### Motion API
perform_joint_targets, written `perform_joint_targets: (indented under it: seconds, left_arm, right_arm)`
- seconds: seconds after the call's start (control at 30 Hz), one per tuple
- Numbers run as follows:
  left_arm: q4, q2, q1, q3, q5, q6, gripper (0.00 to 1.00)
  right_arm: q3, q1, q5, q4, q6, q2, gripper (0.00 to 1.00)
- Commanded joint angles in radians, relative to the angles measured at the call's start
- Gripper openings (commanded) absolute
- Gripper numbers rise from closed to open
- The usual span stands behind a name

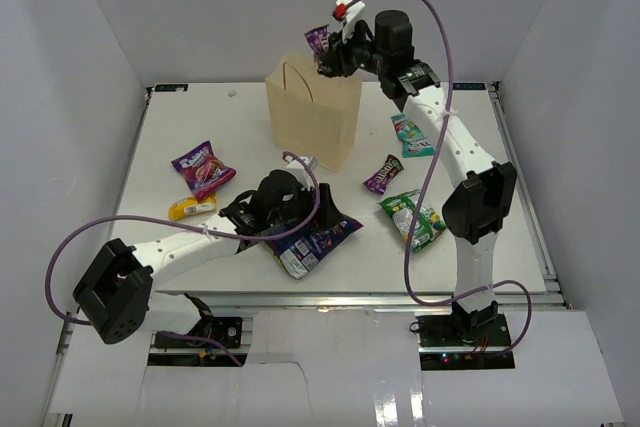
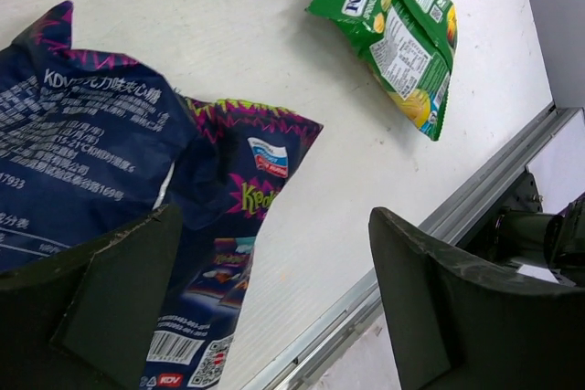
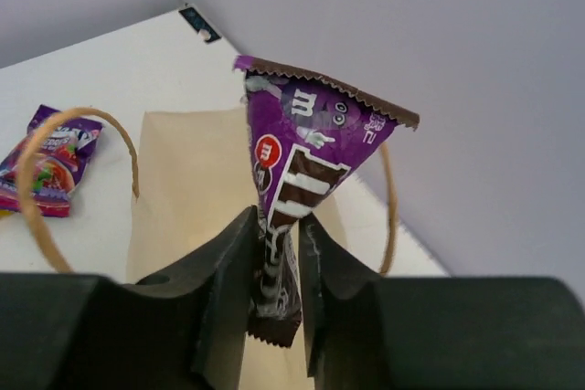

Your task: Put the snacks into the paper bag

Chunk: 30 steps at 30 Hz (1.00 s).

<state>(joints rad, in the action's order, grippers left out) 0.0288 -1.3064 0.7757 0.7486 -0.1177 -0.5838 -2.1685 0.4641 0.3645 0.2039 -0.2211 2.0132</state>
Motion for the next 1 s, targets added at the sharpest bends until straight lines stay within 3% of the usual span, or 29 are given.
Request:
perform_joint_targets:
  seconds: [0.0,0.03,0.13,0.3,0.43,0.6,0.73,0.87,0.97]
  left_arm:
    - [-0.050,-0.010,0.036,0.058,0.088,0.004,0.91]
    - [-0.056,-0.031,0.040,0.078,0.095,0.002,0.91]
    - [-0.064,-0.077,0.066,0.121,0.102,0.010,0.88]
    - [-0.064,-0.241,0.105,0.274,0.138,0.053,0.80]
    - [0.005,-0.401,0.112,0.451,0.158,0.085,0.72]
    - [0.089,-0.650,0.119,0.701,0.240,0.174,0.72]
    - [0.208,-0.859,0.116,1.014,0.282,0.310,0.74]
    - [0.316,-1.046,0.114,1.266,0.305,0.375,0.74]
    - [0.353,-1.123,0.115,1.345,0.311,0.389,0.73]
  right_arm:
    - [-0.028,0.016,-0.065,0.028,0.012,0.015,0.36]
    - [-0.011,0.016,-0.067,0.019,0.012,-0.005,0.47]
    - [0.045,0.008,-0.070,0.019,0.014,-0.072,0.65]
    - [0.207,-0.088,0.037,0.037,0.063,-0.230,0.75]
    - [0.448,-0.262,0.262,0.109,-0.022,-0.416,0.86]
    - [0.794,-0.450,0.407,0.213,-0.170,-0.566,0.87]
    - [1.019,-0.635,0.476,0.279,-0.260,-0.678,0.87]
    - [1.124,-0.723,0.501,0.295,-0.290,-0.740,0.87]
    - [1.157,-0.751,0.514,0.301,-0.297,-0.758,0.87]
